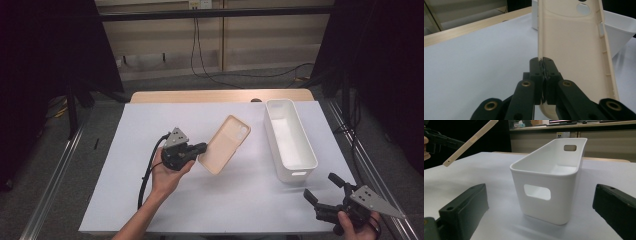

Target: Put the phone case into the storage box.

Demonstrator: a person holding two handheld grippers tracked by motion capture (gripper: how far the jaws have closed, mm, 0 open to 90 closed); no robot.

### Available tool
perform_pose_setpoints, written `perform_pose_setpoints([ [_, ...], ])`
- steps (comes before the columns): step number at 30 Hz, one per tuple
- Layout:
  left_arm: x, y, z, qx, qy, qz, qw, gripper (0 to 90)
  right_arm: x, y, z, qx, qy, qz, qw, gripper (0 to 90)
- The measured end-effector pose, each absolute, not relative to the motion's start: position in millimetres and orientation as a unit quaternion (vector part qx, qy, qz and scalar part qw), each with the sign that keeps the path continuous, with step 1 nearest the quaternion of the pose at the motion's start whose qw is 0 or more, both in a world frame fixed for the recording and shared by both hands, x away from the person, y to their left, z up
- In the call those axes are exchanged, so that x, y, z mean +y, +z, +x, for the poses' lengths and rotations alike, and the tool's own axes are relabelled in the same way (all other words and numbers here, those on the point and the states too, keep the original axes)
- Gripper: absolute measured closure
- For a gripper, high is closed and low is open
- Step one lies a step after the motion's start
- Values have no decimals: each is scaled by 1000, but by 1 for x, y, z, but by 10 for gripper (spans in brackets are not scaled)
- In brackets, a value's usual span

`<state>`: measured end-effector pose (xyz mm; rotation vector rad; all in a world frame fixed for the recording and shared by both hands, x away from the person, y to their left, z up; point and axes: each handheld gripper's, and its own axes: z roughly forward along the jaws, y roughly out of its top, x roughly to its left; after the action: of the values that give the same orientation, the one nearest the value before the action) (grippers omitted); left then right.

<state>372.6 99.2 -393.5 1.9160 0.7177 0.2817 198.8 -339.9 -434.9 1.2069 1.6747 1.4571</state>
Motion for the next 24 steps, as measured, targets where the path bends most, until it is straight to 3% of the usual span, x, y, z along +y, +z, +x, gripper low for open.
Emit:
perform_pose_setpoints([
  [24,107,-395,330,280,116,782,545,877,-302,-396,210,649,575,410,284,17],
])
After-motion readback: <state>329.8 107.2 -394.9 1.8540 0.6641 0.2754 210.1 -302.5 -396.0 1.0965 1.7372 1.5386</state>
